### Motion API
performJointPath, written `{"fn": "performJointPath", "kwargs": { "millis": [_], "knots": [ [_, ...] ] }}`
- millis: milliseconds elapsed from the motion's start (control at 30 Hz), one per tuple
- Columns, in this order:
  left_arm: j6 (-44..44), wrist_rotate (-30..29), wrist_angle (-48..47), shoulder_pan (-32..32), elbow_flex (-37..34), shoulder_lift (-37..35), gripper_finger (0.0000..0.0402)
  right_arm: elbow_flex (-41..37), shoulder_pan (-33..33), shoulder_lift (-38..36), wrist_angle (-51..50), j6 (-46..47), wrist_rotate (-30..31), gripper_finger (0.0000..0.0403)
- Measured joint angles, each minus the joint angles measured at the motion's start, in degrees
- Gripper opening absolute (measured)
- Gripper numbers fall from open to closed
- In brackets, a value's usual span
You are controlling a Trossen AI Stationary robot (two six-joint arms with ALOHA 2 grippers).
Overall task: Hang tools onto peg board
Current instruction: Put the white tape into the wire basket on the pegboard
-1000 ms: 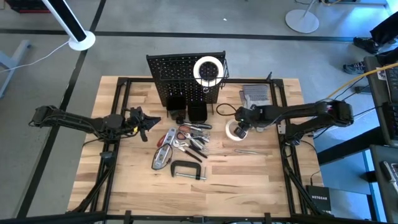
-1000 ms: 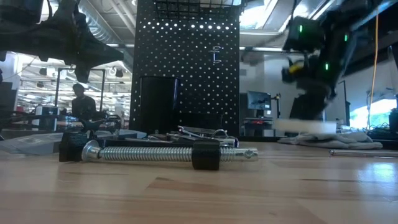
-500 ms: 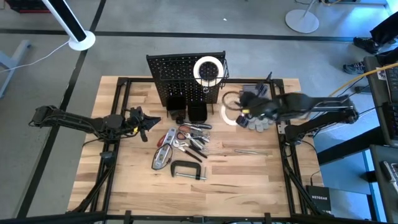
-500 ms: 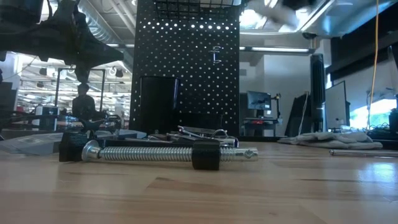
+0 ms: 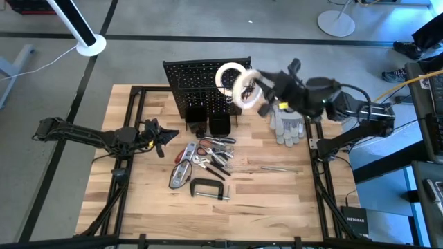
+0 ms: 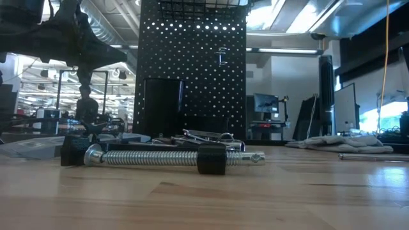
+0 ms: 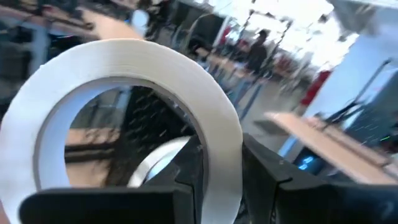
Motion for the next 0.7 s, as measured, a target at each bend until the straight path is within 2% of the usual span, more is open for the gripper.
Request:
{"fn": "performJointPath", "kwargs": {
  "millis": [233, 433, 567, 700],
  "knots": [
    [-0.5, 0.0, -0.5, 0.0, 0.0, 0.0, 0.0001, 13.8, -7.5, 12.1, -1.5, -6.3, 0.0, 0.0078],
    [-0.6, 0.0, -0.7, 0.0, 0.0, 0.0, 0.0001, 25.8, -11.4, 21.1, -13.3, -5.9, 3.1, 0.008],
    [-0.6, 0.0, -0.7, 0.0, 0.0, 0.0, 0.0001, 27.9, -11.8, 23.1, -19.7, -3.2, 3.5, 0.0079],
    [-0.3, 0.0, -0.7, 0.0, 0.0, 0.0, 0.0001, 28.0, -10.8, 23.1, -21.3, -2.4, 2.9, 0.0079]
  ]
}}
